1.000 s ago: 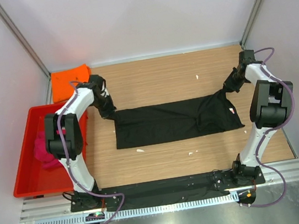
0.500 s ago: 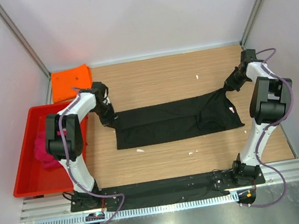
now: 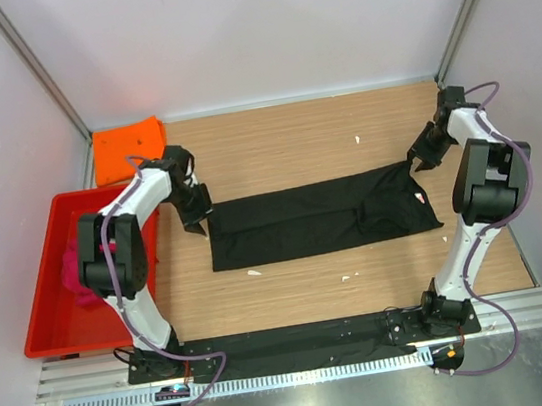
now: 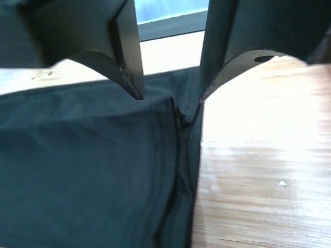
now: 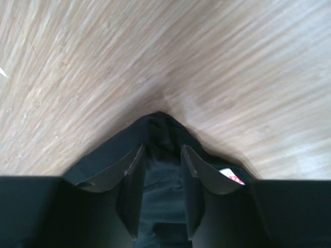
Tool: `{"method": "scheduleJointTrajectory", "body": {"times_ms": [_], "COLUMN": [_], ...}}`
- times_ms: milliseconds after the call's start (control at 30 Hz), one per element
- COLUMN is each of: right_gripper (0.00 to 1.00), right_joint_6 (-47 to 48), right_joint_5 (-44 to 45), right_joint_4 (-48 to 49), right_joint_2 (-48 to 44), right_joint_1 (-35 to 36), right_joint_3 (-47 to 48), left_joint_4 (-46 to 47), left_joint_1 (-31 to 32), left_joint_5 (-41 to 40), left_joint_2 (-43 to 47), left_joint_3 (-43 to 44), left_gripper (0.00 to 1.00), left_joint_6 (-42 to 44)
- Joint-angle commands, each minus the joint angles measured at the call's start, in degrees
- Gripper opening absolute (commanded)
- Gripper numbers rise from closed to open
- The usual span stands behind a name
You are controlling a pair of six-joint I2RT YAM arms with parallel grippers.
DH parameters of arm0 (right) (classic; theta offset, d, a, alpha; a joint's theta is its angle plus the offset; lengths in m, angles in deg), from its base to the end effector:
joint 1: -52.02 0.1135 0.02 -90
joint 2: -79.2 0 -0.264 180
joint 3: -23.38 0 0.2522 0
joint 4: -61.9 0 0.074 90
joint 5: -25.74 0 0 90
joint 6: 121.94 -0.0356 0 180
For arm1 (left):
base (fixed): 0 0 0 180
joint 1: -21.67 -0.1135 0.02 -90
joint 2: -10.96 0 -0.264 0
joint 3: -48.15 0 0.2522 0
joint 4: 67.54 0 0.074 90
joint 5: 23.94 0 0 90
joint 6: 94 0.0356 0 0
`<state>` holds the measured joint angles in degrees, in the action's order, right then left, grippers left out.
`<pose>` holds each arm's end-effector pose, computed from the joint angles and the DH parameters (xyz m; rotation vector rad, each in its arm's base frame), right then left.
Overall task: Fold and stack the t-shirts
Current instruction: Fold the tshirt
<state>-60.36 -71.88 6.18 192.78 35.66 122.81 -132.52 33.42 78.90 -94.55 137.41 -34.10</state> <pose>0.3926 -0.1103 0.1912 1.0347 2.5985 0.2374 0.3404 -0.0789 0.1899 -0.4607 3.0176 -0.4044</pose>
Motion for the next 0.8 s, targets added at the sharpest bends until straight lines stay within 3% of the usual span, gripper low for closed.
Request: {"method": "scheduleJointTrajectory", "body": {"times_ms": [0, 300, 367, 400, 500, 567, 767], "right_gripper": [0.4, 0.47, 0.45, 0.43, 0.23, 0.03, 0.01], "right_joint_6": [2.6, 2.8, 3.1, 2.9, 1.5, 0.6, -0.1], "right_joint_5": [3.2, 1.4, -0.1, -4.1, -10.7, -12.3, -13.5], "right_joint_4": [-3.7, -5.2, -4.6, -4.2, -2.4, -0.7, 1.5], "right_joint_2": [-5.9, -16.0, -17.2, -17.9, -17.8, -18.0, -16.9], "right_joint_1": [-0.3, 1.1, 1.2, 1.5, 4.0, 6.2, 9.8], "right_joint_3": [0.1, -10.5, -11.9, -13.8, -17.3, -19.2, -23.8], "left_joint_4": [-0.9, 0.8, 1.4, 1.9, 3.1, 3.2, 3.7], "left_joint_1": [0.7, 3.8, 4.7, 4.9, 5.8, 6.0, 6.4], "left_joint_5": [-0.3, 2.0, 2.4, 2.5, 3.9, 4.3, 4.6], "left_joint_2": [5.0, 1.6, 0.8, 0.4, -1.4, -2.8, -3.4], "left_joint_3": [2.6, 9.0, 9.5, 9.3, 9.5, 9.7, 9.4], "left_gripper": [0.49, 0.41, 0.39, 0.39, 0.37, 0.36, 0.36], "left_joint_6": [-0.4, -1.3, -1.5, -1.6, -1.4, -1.3, -1.2]}}
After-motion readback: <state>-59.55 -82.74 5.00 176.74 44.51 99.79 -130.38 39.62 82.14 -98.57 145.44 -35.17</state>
